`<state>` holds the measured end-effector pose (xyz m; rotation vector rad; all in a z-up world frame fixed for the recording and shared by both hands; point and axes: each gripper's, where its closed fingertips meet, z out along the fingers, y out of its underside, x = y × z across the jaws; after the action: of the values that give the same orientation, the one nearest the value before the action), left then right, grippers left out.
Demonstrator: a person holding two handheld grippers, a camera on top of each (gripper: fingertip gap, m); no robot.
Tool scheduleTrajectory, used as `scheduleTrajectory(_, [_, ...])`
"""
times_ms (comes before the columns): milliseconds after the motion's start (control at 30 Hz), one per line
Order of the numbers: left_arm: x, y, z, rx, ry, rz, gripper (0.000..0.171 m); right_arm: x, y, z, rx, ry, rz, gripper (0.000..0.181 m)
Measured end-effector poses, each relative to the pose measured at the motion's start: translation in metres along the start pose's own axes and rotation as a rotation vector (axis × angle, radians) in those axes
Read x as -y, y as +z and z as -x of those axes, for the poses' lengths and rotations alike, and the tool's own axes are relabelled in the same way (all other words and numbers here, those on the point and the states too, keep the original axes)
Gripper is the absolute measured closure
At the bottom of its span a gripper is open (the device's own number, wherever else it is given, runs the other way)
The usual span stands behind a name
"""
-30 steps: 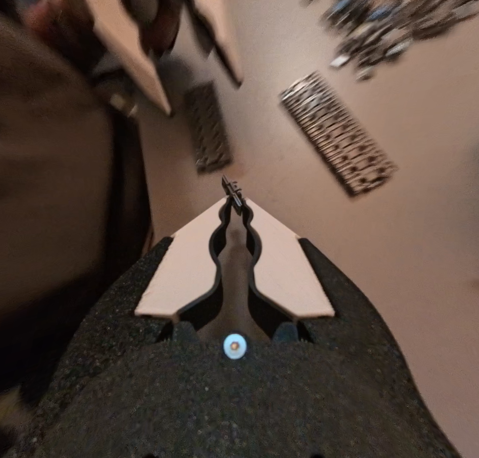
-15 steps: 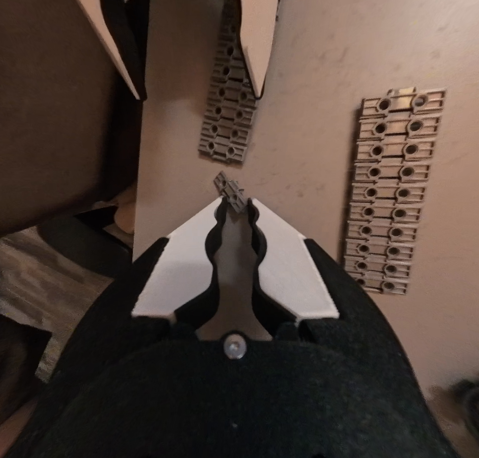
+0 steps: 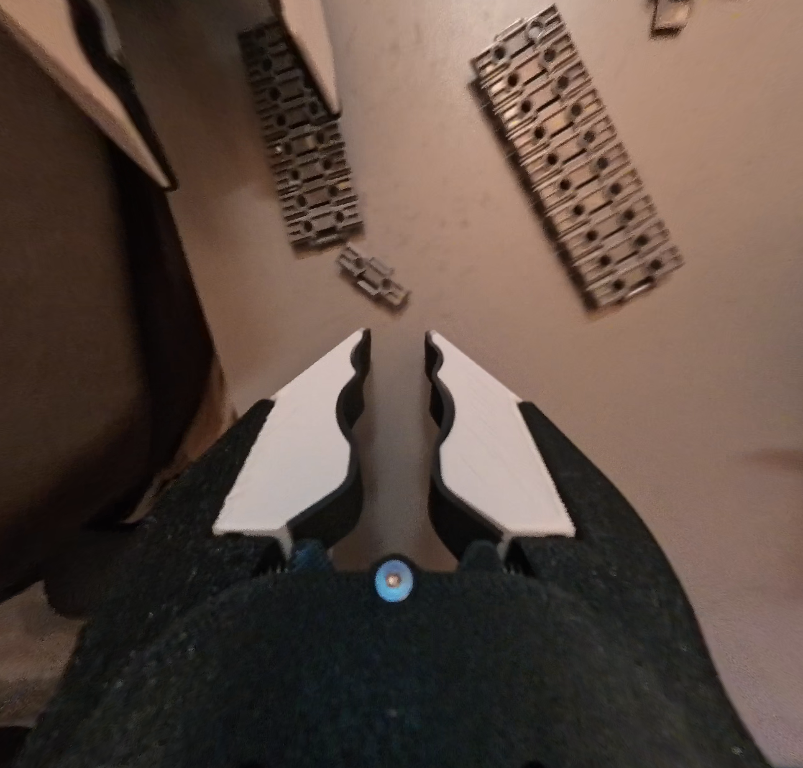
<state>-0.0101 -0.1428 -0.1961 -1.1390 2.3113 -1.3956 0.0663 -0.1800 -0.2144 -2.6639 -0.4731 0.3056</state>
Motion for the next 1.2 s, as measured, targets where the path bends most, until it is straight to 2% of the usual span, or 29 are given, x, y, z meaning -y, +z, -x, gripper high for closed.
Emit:
scheduleTrajectory(200, [-0.001,0.001,-0.005,-0.034,0.010,0.009,0.107,-0.008,-0.003,0.043,-0.004,0.143,-0.224,0.169])
scheduleTrajectory(367, [0.002,-0.002,-0.002,-0.014,0.001,-0.021,0.108,-0.017,0.006,0.025,-0.206,0.229,-0.253,0.163])
scheduleTrajectory(500, [0.007,-0.007,0.005,0.004,-0.037,-0.063,0.112,-0.001,0.008,0.021,-0.243,0.222,-0.309,0.158])
scheduleTrajectory(667, [0.012,-0.012,0.015,0.017,-0.115,-0.105,0.112,0.011,0.010,0.016,-0.337,0.204,-0.323,0.157])
scheduleTrajectory(800, [0.014,-0.015,0.019,0.019,-0.143,-0.130,0.112,0.017,0.017,0.025,-0.287,0.278,-0.365,0.140])
scheduleTrajectory(900, [0.014,-0.015,0.019,-0.009,-0.170,-0.129,0.112,0.017,0.017,0.021,-0.331,0.322,-0.390,0.134])
scheduleTrajectory(1200, [0.016,-0.018,0.025,-0.010,-0.219,-0.156,0.110,0.018,0.012,0.012,-0.383,0.291,-0.329,0.130])
